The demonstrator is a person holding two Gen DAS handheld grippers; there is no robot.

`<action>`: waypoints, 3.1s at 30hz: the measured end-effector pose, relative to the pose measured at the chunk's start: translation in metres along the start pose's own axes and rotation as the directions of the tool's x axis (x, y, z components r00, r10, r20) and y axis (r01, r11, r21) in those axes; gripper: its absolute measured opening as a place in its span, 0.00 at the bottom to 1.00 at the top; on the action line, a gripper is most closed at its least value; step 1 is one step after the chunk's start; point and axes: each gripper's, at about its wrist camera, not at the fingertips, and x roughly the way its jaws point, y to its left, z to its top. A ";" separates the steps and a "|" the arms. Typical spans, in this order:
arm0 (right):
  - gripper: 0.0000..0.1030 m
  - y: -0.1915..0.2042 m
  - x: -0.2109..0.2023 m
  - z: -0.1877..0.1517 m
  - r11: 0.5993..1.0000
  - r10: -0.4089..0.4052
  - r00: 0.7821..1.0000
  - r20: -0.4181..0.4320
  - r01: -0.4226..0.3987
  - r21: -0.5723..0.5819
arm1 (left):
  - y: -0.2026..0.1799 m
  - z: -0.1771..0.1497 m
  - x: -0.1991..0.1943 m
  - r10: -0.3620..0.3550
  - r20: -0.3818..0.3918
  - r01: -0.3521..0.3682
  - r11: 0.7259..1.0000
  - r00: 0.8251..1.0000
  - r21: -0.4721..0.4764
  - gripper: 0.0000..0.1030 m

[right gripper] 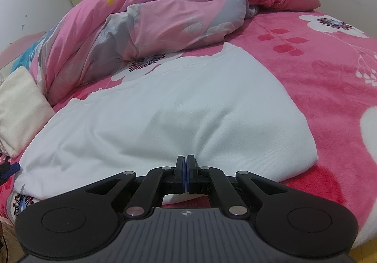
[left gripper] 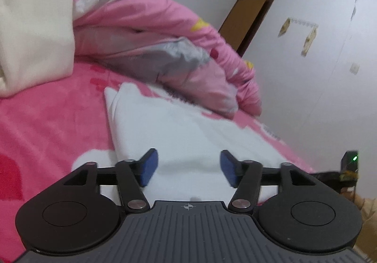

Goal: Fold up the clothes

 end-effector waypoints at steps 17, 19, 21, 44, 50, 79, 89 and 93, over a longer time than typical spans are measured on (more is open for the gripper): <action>0.00 0.001 -0.001 0.000 1.000 -0.003 1.000 0.000 0.003 0.002 | -0.017 0.016 0.002 -0.136 0.053 0.139 0.989 0.989 -0.056 1.00; 0.00 0.005 -0.002 0.001 1.000 -0.016 1.000 0.000 0.016 -0.016 | -0.023 0.020 0.013 -0.109 0.010 0.109 0.992 0.994 -0.055 1.00; 0.01 0.014 -0.005 0.003 0.998 -0.032 0.999 0.005 0.032 -0.061 | -0.031 0.023 0.028 -0.071 -0.055 0.070 0.997 0.996 -0.014 0.96; 0.01 -0.040 0.008 0.078 0.999 -0.049 0.994 0.099 0.049 0.002 | -0.021 0.013 0.073 0.145 -0.131 -0.125 0.980 0.981 0.155 0.63; 0.00 -0.027 0.071 0.097 0.999 -0.025 0.999 -0.035 0.024 -0.032 | -0.019 0.014 0.071 0.146 -0.137 -0.124 0.980 0.980 0.152 0.64; 0.02 0.111 0.115 0.088 0.890 0.293 0.912 -0.288 -0.371 -0.267 | -0.014 0.016 0.064 0.158 -0.149 -0.140 0.983 0.976 0.121 0.69; 0.03 0.083 0.118 0.116 0.978 0.127 0.980 -0.154 -0.150 -0.148 | -0.007 0.020 0.060 0.139 -0.161 -0.130 0.989 0.977 0.064 0.69; 0.03 0.110 0.119 0.095 0.933 0.253 0.932 -0.258 -0.306 -0.191 | -0.006 0.020 0.059 0.136 -0.162 -0.128 0.990 0.977 0.058 0.69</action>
